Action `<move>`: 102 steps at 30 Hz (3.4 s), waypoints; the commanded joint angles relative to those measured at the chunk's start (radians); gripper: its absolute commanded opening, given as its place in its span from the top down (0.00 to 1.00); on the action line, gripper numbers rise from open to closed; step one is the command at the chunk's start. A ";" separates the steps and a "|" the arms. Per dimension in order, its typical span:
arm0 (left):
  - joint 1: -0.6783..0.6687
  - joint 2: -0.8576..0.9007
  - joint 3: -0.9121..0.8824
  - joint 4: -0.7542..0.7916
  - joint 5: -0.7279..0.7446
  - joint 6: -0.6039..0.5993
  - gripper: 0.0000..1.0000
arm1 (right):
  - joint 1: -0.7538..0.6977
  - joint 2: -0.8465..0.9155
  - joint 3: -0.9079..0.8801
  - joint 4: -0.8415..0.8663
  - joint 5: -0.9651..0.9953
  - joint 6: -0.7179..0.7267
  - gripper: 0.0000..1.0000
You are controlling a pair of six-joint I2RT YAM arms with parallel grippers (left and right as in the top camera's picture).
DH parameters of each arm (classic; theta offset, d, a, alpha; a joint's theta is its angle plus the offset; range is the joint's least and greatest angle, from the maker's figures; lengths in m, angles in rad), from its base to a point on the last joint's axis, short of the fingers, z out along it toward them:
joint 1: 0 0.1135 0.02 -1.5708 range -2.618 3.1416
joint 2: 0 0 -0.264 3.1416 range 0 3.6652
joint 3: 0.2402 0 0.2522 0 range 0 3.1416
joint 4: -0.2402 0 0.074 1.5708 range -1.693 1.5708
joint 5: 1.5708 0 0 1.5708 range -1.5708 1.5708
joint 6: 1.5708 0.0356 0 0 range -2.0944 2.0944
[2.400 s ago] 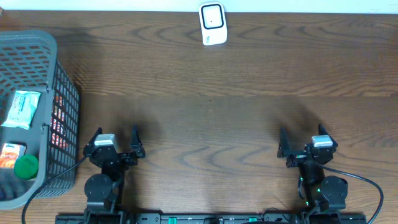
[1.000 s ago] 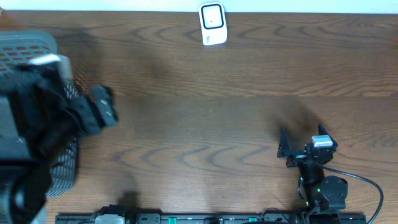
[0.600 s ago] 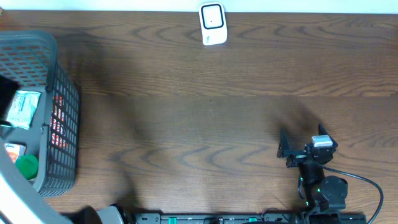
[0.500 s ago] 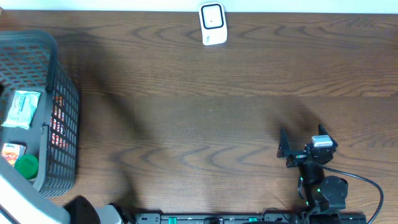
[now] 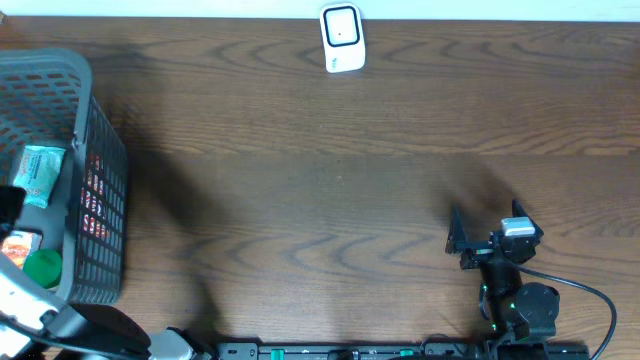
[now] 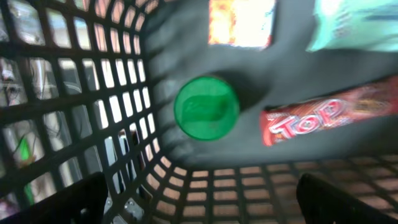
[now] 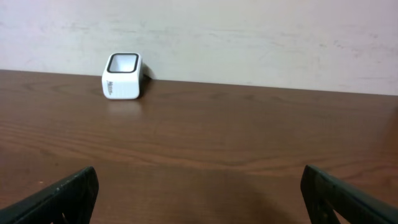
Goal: Scan the item barcode
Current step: 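Reach left gripper into basket and grasp the green-capped jar, then carry jar to table center and release it with left gripper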
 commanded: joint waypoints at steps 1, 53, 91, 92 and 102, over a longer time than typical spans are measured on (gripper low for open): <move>0.045 -0.001 -0.115 0.046 0.002 -0.030 0.03 | 0.015 -0.004 -0.001 -0.004 0.009 0.016 0.01; 0.114 0.130 -0.581 0.590 0.099 -0.053 0.17 | 0.015 -0.004 -0.001 -0.004 0.009 0.016 0.01; -0.938 -0.297 0.045 0.317 0.359 -0.306 0.46 | 0.015 -0.004 -0.001 -0.004 0.009 0.016 0.01; -1.004 -0.275 0.039 0.311 0.295 -0.348 0.46 | 0.015 -0.004 -0.001 -0.004 0.009 0.016 0.01; -1.411 0.092 0.005 0.294 -0.001 -0.879 0.45 | 0.015 -0.004 -0.001 -0.004 0.009 0.016 0.01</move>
